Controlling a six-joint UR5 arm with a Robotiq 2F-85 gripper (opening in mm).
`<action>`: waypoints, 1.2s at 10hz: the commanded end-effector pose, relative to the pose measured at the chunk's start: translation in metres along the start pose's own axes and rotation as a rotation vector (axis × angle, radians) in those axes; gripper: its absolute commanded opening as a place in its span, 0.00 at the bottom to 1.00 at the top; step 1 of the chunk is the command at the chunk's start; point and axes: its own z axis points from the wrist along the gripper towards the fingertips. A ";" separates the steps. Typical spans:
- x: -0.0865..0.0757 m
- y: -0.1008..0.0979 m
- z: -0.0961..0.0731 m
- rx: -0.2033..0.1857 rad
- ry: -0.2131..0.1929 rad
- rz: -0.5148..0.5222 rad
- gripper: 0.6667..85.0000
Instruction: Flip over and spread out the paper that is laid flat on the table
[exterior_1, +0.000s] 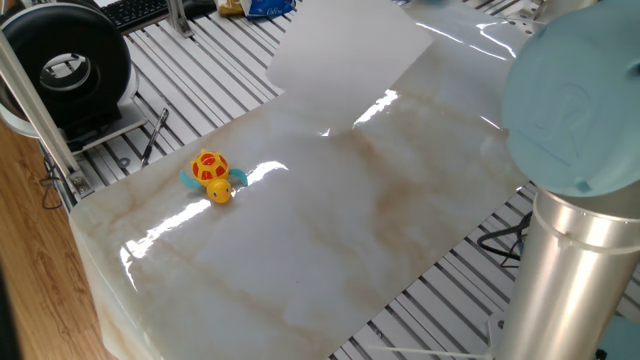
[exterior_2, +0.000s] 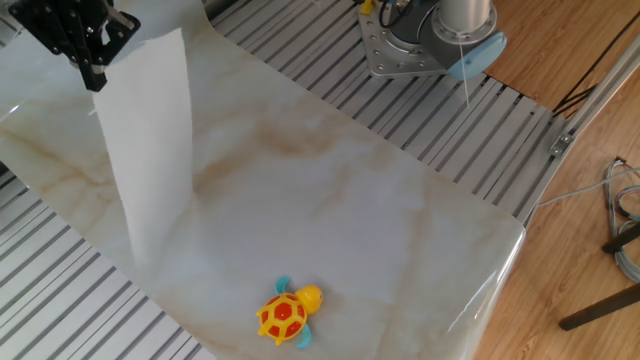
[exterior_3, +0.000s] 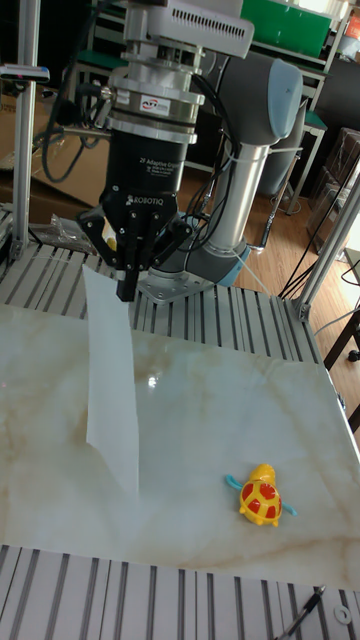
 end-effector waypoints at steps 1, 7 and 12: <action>0.014 -0.004 -0.008 -0.001 0.033 -0.054 0.01; 0.015 -0.029 -0.010 0.051 0.031 -0.139 0.01; 0.005 -0.026 -0.002 0.048 0.009 -0.115 0.01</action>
